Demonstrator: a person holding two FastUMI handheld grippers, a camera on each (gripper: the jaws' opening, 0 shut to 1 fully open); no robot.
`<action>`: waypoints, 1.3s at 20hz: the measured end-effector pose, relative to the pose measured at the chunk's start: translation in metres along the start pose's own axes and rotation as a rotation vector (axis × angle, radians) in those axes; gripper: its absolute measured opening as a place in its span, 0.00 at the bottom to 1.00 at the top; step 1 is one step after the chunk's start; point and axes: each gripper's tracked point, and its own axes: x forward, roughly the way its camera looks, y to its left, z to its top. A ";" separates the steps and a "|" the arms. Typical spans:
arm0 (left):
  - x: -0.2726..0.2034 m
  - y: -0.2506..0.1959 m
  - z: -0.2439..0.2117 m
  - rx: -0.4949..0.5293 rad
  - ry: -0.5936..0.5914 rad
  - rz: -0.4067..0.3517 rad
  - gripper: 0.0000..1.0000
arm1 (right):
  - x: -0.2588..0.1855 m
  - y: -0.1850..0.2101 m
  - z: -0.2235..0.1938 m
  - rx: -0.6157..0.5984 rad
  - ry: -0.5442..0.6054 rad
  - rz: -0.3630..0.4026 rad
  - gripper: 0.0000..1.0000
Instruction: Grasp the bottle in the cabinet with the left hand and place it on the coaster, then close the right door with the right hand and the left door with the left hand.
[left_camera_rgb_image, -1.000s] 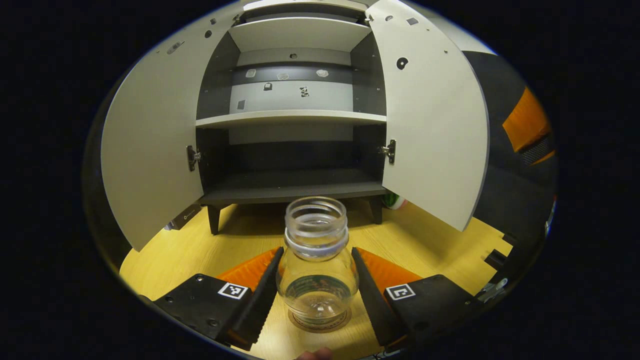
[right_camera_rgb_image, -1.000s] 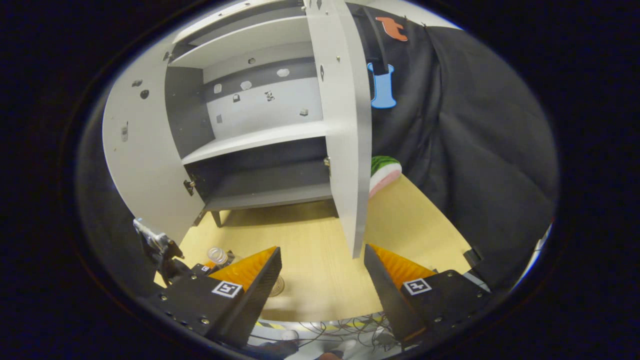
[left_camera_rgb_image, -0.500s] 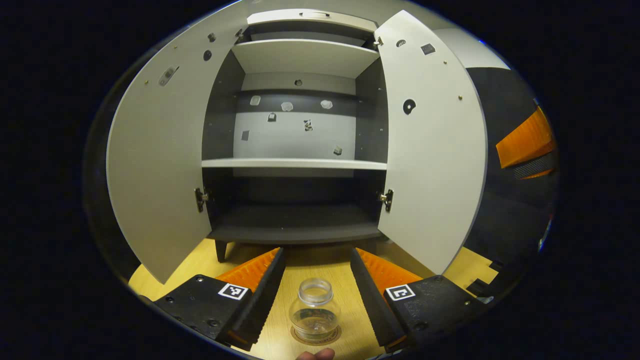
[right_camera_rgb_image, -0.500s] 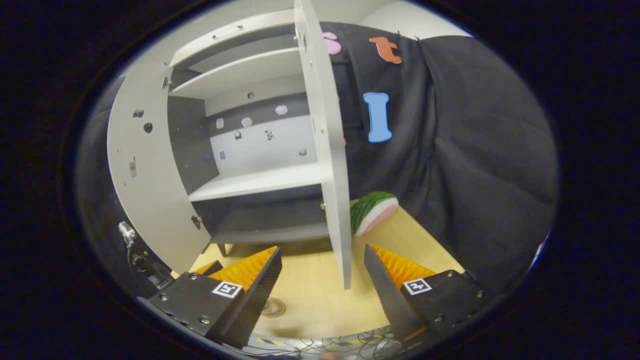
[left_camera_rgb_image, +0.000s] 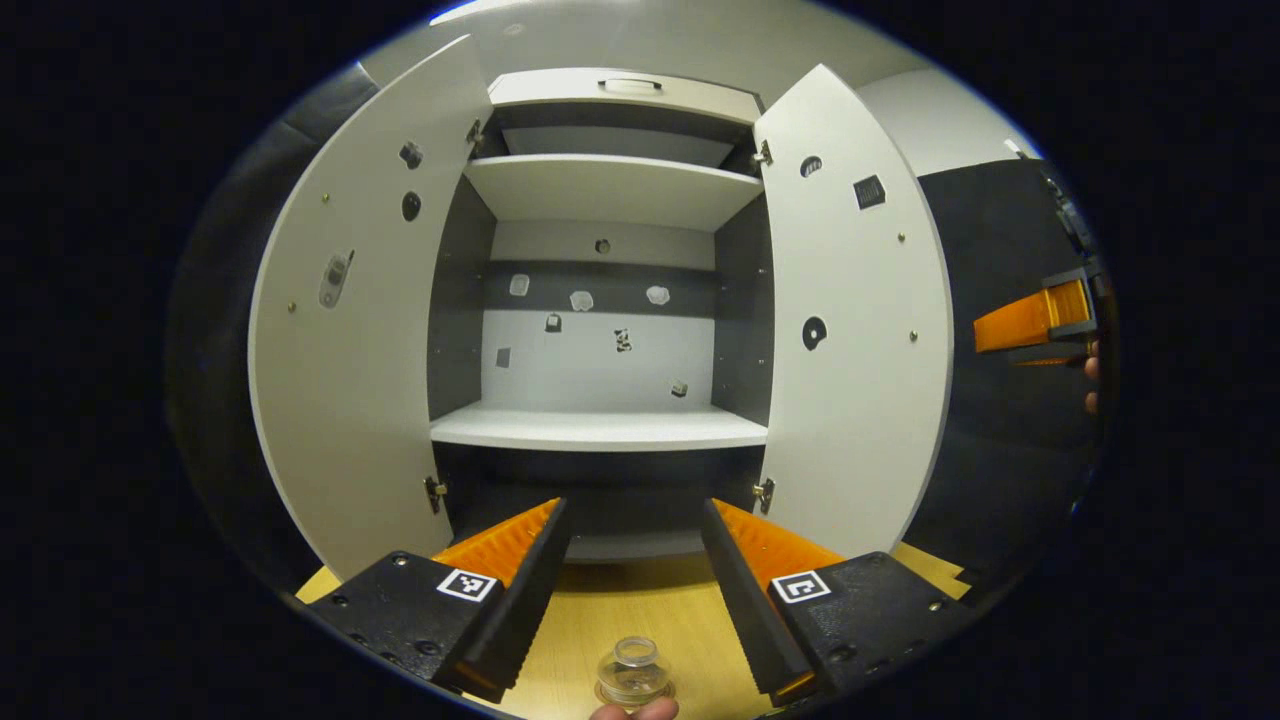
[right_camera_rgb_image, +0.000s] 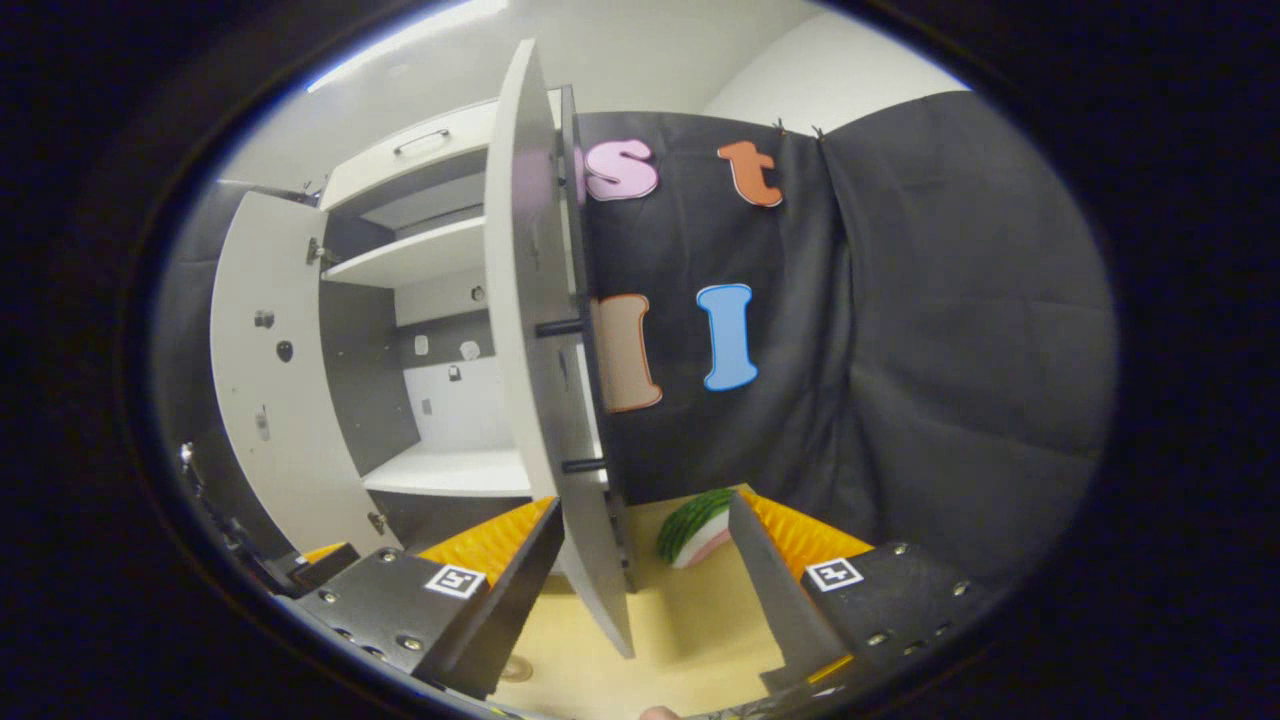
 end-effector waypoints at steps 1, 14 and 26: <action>-0.004 0.004 0.004 0.011 -0.004 0.010 0.85 | 0.006 -0.001 0.002 0.000 -0.003 0.011 1.00; -0.046 0.061 0.005 0.096 0.050 0.164 0.86 | 0.042 0.013 -0.002 -0.012 -0.002 0.119 0.98; -0.059 0.102 0.011 0.056 0.062 0.204 0.83 | 0.054 0.102 -0.017 0.007 0.000 0.267 0.98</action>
